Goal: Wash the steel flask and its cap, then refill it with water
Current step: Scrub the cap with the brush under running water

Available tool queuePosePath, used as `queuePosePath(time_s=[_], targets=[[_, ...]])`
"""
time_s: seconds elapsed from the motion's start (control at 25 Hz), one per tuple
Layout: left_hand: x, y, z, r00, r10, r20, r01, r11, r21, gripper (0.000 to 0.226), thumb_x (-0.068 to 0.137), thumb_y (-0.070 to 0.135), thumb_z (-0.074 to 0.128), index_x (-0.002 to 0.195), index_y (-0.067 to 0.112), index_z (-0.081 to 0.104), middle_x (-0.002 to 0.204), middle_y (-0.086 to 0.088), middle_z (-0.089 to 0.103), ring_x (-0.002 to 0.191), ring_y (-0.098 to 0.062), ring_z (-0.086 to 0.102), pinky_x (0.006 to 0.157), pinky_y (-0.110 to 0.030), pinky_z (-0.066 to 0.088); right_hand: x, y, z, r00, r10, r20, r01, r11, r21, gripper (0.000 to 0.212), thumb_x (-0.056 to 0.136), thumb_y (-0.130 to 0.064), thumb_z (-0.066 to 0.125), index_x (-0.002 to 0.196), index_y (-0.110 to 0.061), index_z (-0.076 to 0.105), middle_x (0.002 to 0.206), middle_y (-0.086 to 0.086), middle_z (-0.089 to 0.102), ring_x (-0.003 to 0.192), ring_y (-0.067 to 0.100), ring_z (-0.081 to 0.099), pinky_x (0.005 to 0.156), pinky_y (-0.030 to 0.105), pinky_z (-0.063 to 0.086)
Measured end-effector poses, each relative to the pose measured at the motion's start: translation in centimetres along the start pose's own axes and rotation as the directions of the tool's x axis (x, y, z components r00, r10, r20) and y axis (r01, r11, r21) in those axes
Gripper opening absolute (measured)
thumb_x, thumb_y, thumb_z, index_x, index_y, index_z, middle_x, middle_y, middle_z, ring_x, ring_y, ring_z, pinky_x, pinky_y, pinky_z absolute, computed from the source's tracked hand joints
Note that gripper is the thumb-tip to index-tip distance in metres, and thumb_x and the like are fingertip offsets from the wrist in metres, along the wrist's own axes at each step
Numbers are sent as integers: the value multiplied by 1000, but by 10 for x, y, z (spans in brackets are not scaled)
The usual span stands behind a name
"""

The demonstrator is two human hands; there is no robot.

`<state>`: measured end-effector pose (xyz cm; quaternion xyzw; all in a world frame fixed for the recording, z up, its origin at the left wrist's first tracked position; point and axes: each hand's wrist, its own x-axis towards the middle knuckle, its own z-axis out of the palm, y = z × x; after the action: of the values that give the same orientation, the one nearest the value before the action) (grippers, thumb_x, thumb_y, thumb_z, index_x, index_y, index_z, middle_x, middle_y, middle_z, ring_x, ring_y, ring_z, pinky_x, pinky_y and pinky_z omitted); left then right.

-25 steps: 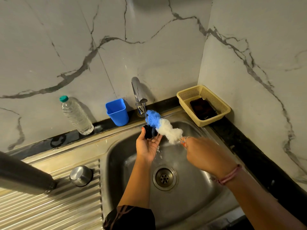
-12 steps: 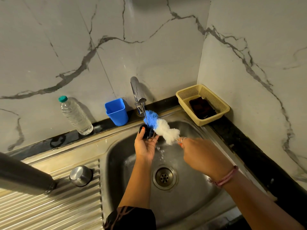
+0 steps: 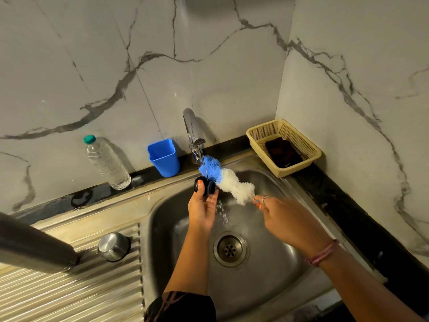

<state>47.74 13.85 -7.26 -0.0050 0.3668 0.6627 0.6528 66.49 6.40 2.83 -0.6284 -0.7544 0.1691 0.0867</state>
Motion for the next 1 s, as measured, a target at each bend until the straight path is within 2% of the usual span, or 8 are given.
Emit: queuePosePath(time_s=[0.12,0.2,0.4,0.52,0.6,0.76,0.84,1.0], targets=[[0,2,-6,999,-3,-43,3,1000,12,43,94,18,62,132,1,53,128,-19,62,119,-30,61,106,-43,46,-12,2,3,1000,-12,-4,12,1000,7,33,101,-28,35,124,-22,57,57,-10,43,47,5,39,44,15,26],[-3,0,-8,999,-13,-32,14,1000,10,42,94,18,62,133,4,54,129,-17,62,120,-29,61,106,-42,46,-14,3,6,1000,8,-4,-8,1000,-15,32,101,-28,36,124,-22,57,53,-9,36,46,5,36,43,16,23],[-8,-3,-7,1000,-3,6,3,998,67,44,93,20,62,133,5,54,130,-17,62,114,-26,63,93,-34,54,-10,8,15,1000,20,-17,-20,1000,12,38,101,-29,34,138,-33,45,59,-5,54,53,15,52,53,29,46],[-5,0,-7,1000,4,8,-4,999,46,42,95,17,60,134,3,53,130,-17,62,119,-29,61,100,-40,51,-18,8,19,1000,-14,-4,15,1000,15,39,101,-33,32,138,-35,43,72,-5,65,56,12,56,51,25,45],[-7,0,-7,1000,-3,18,2,997,76,41,95,18,59,133,3,53,131,-18,61,120,-29,60,99,-39,52,-14,12,23,1000,17,-12,-17,999,33,40,101,-31,33,140,-35,41,67,-7,61,54,9,54,48,21,41],[-9,-2,-5,1000,9,4,-9,1000,-10,35,101,15,50,134,5,51,130,-21,58,115,-33,61,94,-43,55,-12,16,32,1000,20,-5,-19,991,133,39,100,-32,36,139,-34,43,67,-2,64,54,11,56,53,25,49],[-5,1,-6,1000,-6,-29,4,997,-71,34,103,16,46,134,4,50,129,-23,57,113,-35,62,97,-48,51,-17,12,33,1000,-5,2,4,988,154,38,100,-30,38,138,-34,44,58,-3,57,46,10,47,46,22,40],[-6,3,-4,998,-59,10,60,992,-109,35,104,20,44,133,2,48,128,-25,57,114,-39,61,91,-50,51,-11,17,35,998,64,-2,-63,983,174,34,101,-27,40,131,-27,55,89,5,71,61,18,58,54,26,45]])
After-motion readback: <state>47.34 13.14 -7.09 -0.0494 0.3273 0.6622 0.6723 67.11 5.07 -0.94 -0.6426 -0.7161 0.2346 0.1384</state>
